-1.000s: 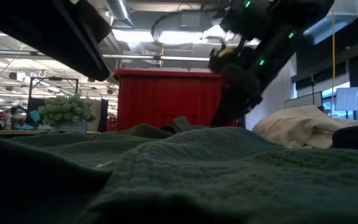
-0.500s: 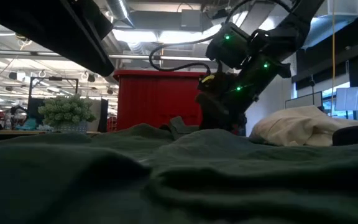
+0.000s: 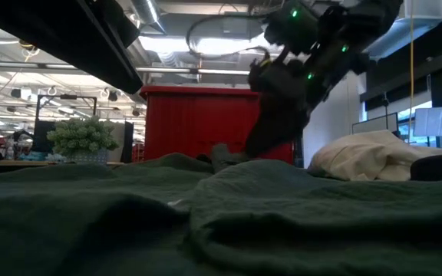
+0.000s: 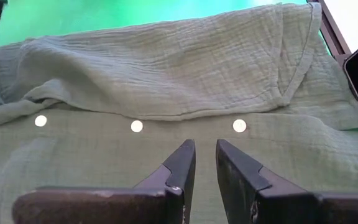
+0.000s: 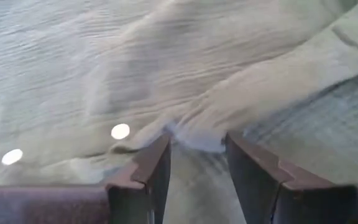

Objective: Fold laundry
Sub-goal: Fold the green polo shirt

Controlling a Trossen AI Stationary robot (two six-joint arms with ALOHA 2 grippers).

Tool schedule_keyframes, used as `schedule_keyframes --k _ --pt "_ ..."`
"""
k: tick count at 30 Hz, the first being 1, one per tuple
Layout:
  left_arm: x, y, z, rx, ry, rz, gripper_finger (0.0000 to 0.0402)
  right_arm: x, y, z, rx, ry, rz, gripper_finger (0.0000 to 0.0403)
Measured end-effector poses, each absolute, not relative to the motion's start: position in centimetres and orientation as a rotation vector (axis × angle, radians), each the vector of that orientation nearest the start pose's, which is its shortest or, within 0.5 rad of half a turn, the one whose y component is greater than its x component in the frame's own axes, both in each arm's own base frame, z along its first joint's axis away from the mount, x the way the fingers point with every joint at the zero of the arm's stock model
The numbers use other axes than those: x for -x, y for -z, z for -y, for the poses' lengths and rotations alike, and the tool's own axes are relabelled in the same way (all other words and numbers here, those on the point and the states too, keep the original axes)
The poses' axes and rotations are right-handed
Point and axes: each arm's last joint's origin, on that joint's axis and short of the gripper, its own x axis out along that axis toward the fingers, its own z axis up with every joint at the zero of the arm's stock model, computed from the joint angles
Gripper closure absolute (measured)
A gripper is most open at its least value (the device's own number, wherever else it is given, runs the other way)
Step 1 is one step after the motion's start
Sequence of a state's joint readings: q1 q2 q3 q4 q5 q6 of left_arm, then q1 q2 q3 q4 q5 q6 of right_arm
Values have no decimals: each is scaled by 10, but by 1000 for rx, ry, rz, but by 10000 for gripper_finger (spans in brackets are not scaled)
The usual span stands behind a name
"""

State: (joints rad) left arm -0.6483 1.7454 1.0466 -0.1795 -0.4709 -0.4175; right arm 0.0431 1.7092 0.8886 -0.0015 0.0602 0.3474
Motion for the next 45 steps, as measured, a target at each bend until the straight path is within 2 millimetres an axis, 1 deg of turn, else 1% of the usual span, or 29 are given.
schedule_keyframes --k 6,10,15,19,20,21,22,23,25,26,29,30,31,33,37,39,42,45 --pt "-286 -180 204 -78 14 -762 342 -323 -178 -20 -234 157 -781 246" --pt "-281 -189 206 -104 4 -720 342 -318 -194 -29 -212 113 -734 246" --pt "-279 -195 205 -140 -26 -685 342 -312 -212 -45 -177 62 -657 246" --pt "-278 -193 203 -175 -33 -691 353 -309 -217 -65 -133 73 -607 246" --pt "-273 -193 200 -187 -30 -727 359 -308 -217 -70 -123 72 -600 246" --pt "-264 -193 195 -192 -50 -782 365 -307 -218 -76 -112 68 -595 246" --pt "-254 -198 189 -177 -93 -825 374 -305 -218 -82 -101 64 -593 246" --pt "-244 -205 183 -146 -143 -828 382 -303 -218 -88 -91 56 -593 246" --pt "-226 -224 173 -87 -203 -761 396 -299 -218 -101 -71 39 -586 246" --pt "-216 -230 168 -69 -234 -717 398 -297 -219 -106 -64 37 -576 246" --pt "-196 -241 149 43 -310 -622 394 -292 -219 -120 -41 61 -558 246" --pt "-192 -241 142 83 -340 -607 393 -290 -219 -123 -34 75 -550 246" --pt "-188 -241 135 126 -370 -600 392 -289 -220 -126 -27 86 -542 246" --pt "-182 -231 122 175 -438 -625 393 -287 -220 -130 -14 104 -524 246" --pt "-171 -206 95 244 -597 -755 393 -286 -222 -134 0 91 -506 246" --pt "-167 -195 81 287 -682 -838 386 -287 -222 -133 9 77 -512 246" --pt "-163 -181 65 332 -763 -944 364 -287 -222 -133 42 64 -515 246" --pt "-161 -170 49 369 -828 -1003 328 -289 -222 -129 56 61 -516 246"
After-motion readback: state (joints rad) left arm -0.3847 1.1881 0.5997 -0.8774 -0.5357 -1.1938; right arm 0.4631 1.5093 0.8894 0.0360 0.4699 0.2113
